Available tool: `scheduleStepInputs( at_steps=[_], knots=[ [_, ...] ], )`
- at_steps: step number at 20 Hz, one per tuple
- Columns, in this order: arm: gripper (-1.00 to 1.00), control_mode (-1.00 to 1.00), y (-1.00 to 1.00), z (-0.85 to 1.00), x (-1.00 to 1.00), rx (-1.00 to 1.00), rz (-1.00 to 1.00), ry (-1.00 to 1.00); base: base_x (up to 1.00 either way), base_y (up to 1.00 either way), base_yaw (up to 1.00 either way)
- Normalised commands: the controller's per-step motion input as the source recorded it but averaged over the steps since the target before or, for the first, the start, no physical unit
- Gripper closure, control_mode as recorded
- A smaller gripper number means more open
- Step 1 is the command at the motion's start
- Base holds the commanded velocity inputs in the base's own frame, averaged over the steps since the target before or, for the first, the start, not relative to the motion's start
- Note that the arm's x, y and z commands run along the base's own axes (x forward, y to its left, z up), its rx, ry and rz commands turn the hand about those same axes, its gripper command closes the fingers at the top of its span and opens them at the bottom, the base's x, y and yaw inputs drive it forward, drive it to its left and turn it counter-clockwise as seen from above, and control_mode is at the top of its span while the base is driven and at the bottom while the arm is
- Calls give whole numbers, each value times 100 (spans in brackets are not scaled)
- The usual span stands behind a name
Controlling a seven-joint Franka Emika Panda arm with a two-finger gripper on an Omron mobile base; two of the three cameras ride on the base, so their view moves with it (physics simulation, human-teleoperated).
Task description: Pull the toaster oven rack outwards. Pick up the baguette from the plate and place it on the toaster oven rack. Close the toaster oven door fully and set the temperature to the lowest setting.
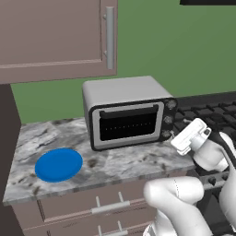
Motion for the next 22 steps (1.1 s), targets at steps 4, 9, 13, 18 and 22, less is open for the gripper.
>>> scheduleStepInputs(
  at_steps=[4,9,13,18,22],
  knots=[
    [-100,-100,-12,-5,17,0,-6,-1,0,0,0],
    [-100,-100,-6,0,48,0,-1,16,0,0,0],
    [-100,-100,-33,-8,41,0,-2,15,0,0,0],
    [-100,-100,-17,-19,24,0,0,0,0,0,0],
    [-100,-100,0,-18,14,0,-2,0,0,0,0]
  ],
)
